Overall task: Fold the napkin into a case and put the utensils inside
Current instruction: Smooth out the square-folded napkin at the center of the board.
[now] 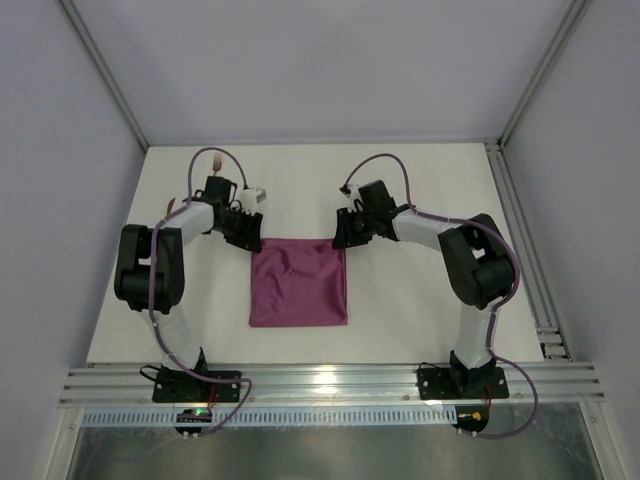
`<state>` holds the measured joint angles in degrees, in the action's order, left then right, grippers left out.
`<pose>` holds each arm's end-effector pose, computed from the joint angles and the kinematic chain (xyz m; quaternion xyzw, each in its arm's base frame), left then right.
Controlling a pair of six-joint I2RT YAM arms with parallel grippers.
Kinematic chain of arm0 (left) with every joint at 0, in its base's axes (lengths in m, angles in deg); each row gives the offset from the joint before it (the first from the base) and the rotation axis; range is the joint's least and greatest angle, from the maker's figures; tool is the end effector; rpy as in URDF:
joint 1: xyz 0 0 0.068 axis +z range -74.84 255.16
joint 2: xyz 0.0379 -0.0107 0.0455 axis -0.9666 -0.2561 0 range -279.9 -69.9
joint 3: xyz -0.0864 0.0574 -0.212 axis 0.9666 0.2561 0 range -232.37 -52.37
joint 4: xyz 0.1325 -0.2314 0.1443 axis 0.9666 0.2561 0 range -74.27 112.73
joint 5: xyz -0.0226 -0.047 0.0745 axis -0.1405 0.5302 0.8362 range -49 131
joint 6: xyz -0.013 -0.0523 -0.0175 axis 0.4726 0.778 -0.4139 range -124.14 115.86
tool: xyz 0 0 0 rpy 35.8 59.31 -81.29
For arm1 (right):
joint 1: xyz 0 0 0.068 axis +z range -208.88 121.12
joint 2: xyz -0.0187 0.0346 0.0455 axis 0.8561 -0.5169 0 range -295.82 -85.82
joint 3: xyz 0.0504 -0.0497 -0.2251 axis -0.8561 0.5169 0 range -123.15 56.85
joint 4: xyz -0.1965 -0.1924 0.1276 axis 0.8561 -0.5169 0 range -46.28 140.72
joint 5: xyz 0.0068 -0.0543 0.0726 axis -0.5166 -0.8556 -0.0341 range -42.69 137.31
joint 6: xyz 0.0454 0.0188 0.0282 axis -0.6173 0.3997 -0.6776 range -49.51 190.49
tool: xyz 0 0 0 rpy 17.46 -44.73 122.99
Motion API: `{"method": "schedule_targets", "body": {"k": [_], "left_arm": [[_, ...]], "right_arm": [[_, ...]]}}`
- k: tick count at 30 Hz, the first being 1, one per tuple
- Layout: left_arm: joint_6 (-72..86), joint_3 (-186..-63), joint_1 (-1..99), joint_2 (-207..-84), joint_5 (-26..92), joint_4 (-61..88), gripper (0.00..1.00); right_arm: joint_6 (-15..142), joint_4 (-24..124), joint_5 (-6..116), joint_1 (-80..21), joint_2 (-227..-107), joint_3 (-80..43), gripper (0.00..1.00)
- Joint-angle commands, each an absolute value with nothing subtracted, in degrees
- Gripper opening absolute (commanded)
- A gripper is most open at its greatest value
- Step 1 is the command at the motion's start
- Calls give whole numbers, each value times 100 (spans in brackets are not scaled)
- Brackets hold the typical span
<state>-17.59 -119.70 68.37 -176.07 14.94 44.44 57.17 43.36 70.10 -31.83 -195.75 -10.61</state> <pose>0.3829 -0.0631 0.0945 0.2111 0.9330 -0.2098 0.2022 0.3689 0.2055 0.0902 -0.1774 0.9060 0.2903 0.2519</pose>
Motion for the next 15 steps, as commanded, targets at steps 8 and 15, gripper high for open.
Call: {"method": "schedule_targets", "body": {"k": [8,15], "left_arm": [[-1785,-12180,6699,-17774,1182,4377,36],[-1838,-12198,6620,-17862,1252,4368,31]], "right_arm": [[5801,4580,7271,-3207,-19647,-1232,37],[5766,4606,7341,-3216,-19682,-1197,36]]}}
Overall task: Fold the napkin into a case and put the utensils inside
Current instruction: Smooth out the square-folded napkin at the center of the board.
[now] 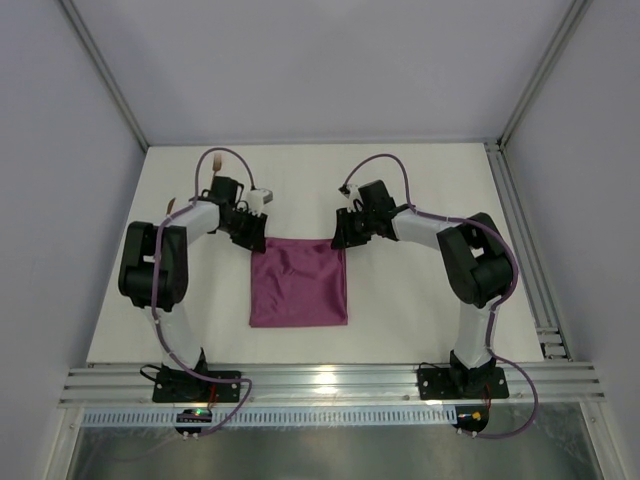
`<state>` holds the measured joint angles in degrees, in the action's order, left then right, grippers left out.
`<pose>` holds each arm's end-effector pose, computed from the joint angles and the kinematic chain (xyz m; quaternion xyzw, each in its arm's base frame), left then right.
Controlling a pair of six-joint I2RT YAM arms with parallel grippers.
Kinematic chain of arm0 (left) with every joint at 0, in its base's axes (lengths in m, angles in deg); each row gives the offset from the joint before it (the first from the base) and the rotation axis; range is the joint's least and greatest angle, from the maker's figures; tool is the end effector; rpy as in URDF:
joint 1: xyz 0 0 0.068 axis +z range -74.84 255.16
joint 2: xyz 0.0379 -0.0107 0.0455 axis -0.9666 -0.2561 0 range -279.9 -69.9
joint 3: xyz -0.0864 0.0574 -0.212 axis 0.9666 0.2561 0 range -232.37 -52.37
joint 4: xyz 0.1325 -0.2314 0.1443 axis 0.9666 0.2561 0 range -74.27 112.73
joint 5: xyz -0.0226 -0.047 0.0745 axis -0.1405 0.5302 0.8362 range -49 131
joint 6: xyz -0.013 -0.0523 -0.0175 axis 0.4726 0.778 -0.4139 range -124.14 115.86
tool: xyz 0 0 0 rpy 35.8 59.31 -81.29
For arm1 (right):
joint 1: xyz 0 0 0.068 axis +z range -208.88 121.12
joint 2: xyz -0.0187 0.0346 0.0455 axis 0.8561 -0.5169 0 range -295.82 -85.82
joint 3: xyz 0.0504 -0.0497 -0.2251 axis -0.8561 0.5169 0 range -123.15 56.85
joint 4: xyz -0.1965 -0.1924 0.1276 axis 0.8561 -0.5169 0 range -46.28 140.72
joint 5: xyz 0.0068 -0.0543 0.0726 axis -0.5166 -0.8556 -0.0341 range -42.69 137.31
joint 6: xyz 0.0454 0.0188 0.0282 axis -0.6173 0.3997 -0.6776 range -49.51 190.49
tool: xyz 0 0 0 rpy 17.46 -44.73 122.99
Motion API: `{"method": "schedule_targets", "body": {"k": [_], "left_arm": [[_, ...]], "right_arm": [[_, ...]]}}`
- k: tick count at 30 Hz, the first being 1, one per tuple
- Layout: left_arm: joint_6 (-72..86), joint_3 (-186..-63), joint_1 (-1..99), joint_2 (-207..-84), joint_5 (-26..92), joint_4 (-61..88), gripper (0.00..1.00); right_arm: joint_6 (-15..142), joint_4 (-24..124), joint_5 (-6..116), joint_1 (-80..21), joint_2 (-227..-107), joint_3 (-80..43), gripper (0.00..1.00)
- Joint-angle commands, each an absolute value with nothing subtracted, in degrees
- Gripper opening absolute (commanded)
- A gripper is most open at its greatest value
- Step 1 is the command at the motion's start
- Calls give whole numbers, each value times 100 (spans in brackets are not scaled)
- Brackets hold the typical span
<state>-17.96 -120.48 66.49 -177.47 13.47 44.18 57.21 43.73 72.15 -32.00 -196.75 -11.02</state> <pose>0.3834 -0.0770 0.0902 0.2306 0.9261 -0.2250 0.1964 0.3702 0.2062 0.0864 -0.1816 0.9027 0.3044 0.2439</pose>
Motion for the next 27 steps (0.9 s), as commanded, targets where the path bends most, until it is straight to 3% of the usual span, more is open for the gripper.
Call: {"method": "schedule_targets", "body": {"k": [1,6,9,12,15,23,27], "left_arm": [[-1838,-12198,6611,-17862,1279,4377,27],[-1925,-12022,6620,-17634,1261,4412,22],[-2014,-11908,6611,-17467,1296,4430,28],[-2040,-11864,6611,-17379,1332,4447,37],[-2049,-11846,6628,-17317,1349,4456,40],[-2005,-11741,6628,-17097,1376,4448,31],[-2092,-11565,6628,-16843,1420,4404,35]], "right_arm": [[5766,4615,7350,-3225,-19682,-1188,34],[5739,4623,7429,-3242,-19700,-1188,18],[5722,4659,7482,-3251,-19682,-1187,13],[5704,4659,7473,-3242,-19656,-1188,12],[5713,4650,7473,-3242,-19621,-1170,13],[5739,4641,7464,-3251,-19612,-1144,13],[5731,4667,7491,-3251,-19612,-1135,13]]}}
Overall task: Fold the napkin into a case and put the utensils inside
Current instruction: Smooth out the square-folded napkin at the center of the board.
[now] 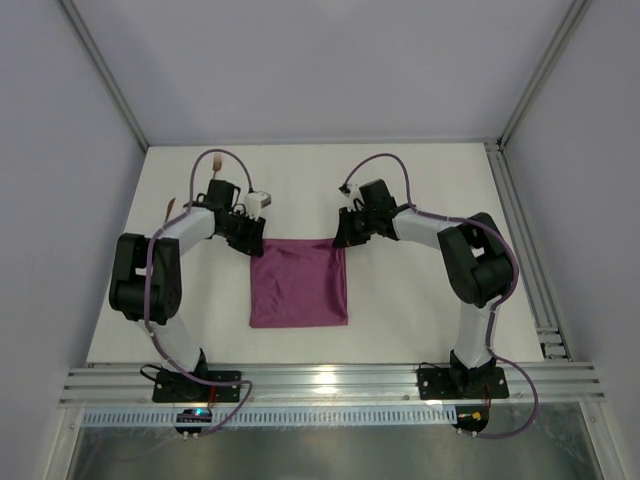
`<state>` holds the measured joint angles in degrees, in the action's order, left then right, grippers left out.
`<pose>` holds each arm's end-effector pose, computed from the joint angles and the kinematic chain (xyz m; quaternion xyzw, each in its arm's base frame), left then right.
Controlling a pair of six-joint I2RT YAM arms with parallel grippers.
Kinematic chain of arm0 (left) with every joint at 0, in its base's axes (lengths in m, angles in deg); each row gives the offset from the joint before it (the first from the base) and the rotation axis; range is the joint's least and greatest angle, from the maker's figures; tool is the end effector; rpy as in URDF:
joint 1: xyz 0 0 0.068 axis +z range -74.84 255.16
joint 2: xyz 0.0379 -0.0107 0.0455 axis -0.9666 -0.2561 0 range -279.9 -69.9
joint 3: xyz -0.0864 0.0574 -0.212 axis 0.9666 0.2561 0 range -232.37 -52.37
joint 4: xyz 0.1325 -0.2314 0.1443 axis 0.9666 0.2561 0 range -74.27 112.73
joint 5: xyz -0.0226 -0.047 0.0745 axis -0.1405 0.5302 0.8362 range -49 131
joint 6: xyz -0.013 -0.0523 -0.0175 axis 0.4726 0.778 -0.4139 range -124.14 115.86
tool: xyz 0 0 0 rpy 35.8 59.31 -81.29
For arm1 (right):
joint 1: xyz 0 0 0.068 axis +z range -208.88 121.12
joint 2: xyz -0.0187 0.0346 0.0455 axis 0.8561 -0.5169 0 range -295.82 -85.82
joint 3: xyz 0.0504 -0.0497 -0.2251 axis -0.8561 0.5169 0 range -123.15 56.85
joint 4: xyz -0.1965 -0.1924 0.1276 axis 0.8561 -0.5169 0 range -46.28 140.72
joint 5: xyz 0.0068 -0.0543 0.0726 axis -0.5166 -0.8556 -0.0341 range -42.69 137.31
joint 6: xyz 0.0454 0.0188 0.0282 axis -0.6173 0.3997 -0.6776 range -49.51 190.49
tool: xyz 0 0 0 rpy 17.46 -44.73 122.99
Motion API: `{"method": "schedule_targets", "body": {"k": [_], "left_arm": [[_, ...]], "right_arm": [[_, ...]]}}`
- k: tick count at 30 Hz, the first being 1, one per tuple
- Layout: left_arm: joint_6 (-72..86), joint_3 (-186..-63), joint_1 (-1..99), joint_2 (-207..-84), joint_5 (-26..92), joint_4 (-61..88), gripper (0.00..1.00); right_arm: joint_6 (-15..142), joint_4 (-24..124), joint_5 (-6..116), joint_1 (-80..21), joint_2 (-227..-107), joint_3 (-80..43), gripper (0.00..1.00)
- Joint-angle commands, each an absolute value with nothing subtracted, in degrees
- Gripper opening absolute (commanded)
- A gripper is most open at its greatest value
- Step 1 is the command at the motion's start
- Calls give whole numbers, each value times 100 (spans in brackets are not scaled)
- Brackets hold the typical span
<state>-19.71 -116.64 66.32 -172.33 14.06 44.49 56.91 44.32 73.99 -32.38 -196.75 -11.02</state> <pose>0.3687 -0.0755 0.1020 0.2470 0.9214 -0.2164 0.2077 0.3715 0.2050 0.0876 -0.1821 0.8980 0.3189 0.2425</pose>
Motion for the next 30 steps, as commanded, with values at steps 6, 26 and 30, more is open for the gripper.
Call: {"method": "schedule_targets", "body": {"k": [6,26,30], "left_arm": [[-2102,-11591,6628,-16973,1428,4333,34],[-2049,-12022,6593,-17493,1490,4263,4],[-2040,-12092,6593,-17388,1516,4254,0]], "right_arm": [[5731,4685,7499,-3251,-19621,-1135,13],[5792,4694,7552,-3278,-19498,-1108,6],[5880,4659,7587,-3286,-19322,-1152,4]]}}
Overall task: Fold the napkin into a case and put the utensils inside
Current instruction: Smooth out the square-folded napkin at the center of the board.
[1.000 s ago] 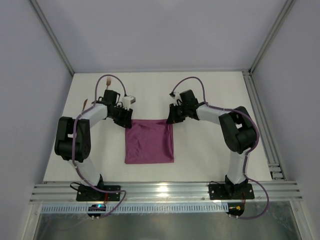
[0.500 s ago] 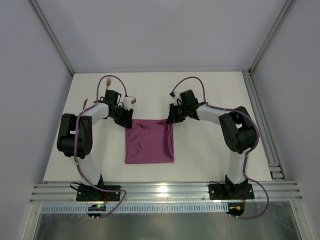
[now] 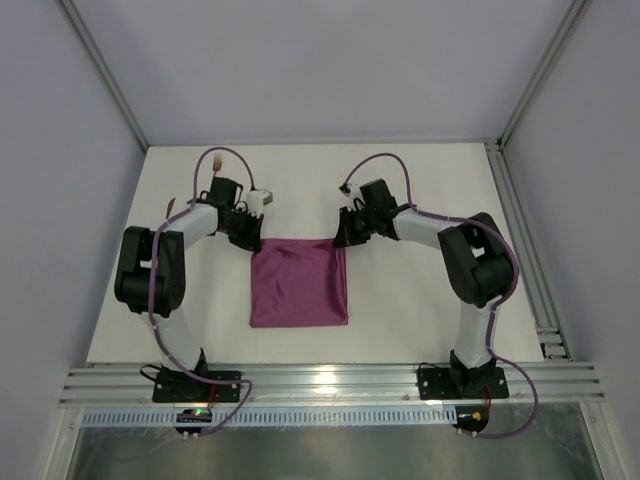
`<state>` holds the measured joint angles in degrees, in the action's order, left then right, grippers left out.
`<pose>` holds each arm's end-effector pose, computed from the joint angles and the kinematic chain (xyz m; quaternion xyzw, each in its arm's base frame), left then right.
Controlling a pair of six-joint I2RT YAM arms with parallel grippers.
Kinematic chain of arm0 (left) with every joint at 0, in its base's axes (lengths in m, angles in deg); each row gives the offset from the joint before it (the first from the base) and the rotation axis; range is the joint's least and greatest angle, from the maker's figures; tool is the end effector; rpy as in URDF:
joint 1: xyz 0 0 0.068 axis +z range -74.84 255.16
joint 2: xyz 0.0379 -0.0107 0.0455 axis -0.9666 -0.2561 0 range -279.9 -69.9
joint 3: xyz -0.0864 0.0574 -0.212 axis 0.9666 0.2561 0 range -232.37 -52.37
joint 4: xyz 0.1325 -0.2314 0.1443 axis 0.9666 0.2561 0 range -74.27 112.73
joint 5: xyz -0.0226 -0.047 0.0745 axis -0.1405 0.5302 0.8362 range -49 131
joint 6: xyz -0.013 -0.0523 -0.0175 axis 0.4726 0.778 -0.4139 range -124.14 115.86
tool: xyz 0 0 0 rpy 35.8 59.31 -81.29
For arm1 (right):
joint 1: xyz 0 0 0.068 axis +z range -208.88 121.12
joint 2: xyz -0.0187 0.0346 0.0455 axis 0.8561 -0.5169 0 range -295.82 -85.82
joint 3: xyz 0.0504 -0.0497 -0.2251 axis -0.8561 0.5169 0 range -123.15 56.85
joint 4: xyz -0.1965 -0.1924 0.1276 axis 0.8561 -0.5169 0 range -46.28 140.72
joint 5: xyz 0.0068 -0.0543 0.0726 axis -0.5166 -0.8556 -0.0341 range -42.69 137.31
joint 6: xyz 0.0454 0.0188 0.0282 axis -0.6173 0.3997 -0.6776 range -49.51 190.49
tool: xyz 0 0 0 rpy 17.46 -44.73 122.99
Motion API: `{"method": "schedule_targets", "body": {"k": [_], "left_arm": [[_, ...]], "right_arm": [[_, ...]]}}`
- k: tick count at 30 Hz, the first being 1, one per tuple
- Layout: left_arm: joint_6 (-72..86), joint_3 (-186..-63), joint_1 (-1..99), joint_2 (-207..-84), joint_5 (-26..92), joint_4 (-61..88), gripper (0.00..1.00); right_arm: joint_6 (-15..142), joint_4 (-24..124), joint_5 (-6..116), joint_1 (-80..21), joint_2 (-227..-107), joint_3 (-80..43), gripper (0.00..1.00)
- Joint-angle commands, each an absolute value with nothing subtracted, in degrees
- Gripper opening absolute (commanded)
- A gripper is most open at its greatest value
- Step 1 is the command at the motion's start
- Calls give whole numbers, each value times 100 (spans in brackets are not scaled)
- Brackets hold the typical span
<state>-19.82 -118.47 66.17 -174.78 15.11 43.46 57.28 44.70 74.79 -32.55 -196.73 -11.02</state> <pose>0.3773 -0.0772 0.0968 0.2484 0.9224 -0.2074 0.2109 0.3723 0.2045 0.0884 -0.1865 0.8946 0.3243 0.2444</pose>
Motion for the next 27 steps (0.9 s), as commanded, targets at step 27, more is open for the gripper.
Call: {"method": "schedule_targets", "body": {"k": [27], "left_arm": [[-1891,-12646,6541,-17747,2087,3833,0]], "right_arm": [[5731,4817,7746,-3822,-19902,-1495,4]]}}
